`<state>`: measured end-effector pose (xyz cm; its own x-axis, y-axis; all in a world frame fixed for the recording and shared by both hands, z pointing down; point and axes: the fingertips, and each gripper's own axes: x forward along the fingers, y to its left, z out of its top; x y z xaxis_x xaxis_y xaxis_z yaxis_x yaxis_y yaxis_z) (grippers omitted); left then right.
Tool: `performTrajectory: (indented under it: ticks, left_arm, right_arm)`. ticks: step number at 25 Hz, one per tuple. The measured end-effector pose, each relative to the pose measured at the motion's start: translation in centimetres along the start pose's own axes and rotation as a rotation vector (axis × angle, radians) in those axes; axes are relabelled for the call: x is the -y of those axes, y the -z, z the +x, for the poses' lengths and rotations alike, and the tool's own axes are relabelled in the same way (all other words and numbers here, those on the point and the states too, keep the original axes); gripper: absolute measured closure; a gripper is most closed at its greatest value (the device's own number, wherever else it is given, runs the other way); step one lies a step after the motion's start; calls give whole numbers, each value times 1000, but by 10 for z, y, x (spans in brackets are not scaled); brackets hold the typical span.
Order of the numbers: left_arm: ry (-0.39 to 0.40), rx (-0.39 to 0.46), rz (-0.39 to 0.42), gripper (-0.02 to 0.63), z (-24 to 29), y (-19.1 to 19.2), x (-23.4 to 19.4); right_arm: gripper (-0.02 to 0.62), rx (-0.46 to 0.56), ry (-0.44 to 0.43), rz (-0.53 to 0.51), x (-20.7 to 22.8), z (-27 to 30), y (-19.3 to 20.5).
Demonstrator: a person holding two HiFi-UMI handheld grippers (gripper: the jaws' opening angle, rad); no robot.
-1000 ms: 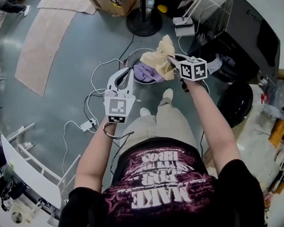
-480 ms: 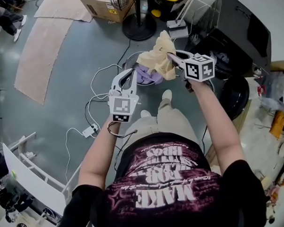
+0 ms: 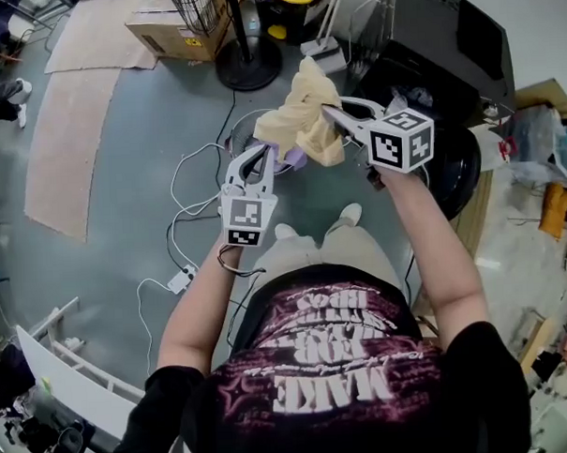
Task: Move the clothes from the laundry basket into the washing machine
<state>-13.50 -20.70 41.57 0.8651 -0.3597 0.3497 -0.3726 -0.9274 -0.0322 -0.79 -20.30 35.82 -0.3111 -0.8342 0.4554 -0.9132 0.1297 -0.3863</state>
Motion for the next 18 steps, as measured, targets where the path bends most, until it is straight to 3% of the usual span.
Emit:
performTrajectory:
  ticks: [8, 18]
  left_arm:
    - [71, 2, 39, 601, 47, -17, 57]
    - [152, -35, 43, 601, 107, -17, 161]
  right_arm:
    - [520, 57, 18, 7, 22, -70, -10]
    - [520, 127, 35, -38, 46, -187, -40]
